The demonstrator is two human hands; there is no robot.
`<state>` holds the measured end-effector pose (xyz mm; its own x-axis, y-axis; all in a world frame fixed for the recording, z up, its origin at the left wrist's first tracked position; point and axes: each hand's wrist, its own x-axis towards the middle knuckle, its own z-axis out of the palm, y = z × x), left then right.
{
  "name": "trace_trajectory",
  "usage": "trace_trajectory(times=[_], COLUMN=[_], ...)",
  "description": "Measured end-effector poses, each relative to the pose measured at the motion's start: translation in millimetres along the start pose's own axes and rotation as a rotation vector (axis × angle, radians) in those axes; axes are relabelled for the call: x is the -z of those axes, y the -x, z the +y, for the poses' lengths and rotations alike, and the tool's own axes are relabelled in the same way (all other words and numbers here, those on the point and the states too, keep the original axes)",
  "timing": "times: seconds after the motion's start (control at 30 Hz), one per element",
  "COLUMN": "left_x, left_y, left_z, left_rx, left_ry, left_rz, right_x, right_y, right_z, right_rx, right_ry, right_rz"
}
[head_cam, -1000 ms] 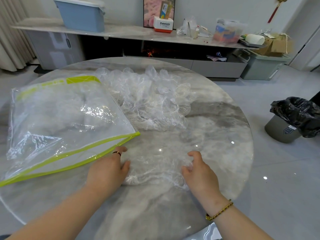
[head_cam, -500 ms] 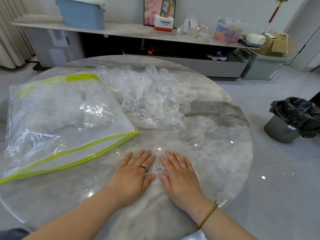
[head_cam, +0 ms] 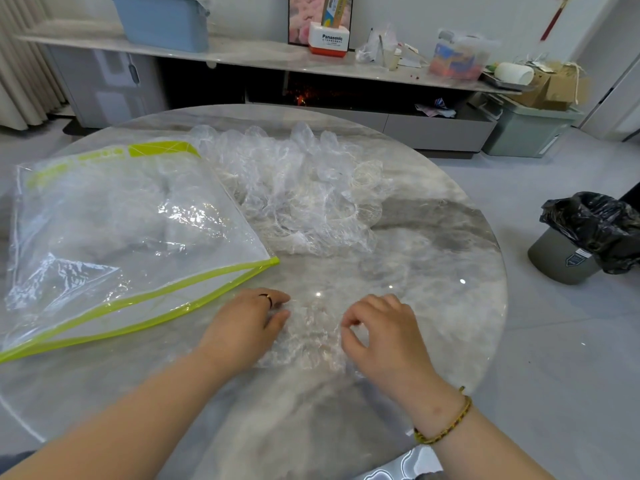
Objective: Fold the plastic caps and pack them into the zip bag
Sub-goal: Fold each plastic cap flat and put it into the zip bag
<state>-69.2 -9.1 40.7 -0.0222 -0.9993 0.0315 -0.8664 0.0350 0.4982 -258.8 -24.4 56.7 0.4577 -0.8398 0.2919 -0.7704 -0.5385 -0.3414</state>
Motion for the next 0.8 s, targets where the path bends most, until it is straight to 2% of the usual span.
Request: trace_trajectory(times=[0.03,0.1,0.17,0.33,0.57,0.7,0.8], left_x=[3.1,5.3,5.0,3.7,7.2,7.0,4.3], left_y=[-0.8,-0.5,0.2,11.7,38.2,40.7,38.7], left_z=[-0.8,0.0,0.0,-0.3,2.7,4.3,0.1], left_rx=[0.021,0.038,0.048,0.057,-0.012,0.017,0.037], left_ry=[-0.001,-0.036,-0.076,-0.091,-0.176,-0.254,-0.254], left_rz=[-0.011,-0.056,-0.082,-0.116,-0.212,-0.188,-0.179], right_x=[7.9,22.0,24.2,20.1,-0.3,-8.2,-11.9], right_y=[-0.9,2.7,7.3,4.8,-4.1,5.8,22.0], right_z=[-0.4,-3.0,0.3,-0.2,-3.5,-13.3,-17.2], right_rx=[-0.008,-0.016,-0.021,-0.050,-0.059,0.074,0.217], right_ry=[0.022,0.081,0.143,0.199,0.234,0.157,0.143], right_rz=[-0.061,-0.329,-0.443,-0.355,-0.394,-0.148,-0.157])
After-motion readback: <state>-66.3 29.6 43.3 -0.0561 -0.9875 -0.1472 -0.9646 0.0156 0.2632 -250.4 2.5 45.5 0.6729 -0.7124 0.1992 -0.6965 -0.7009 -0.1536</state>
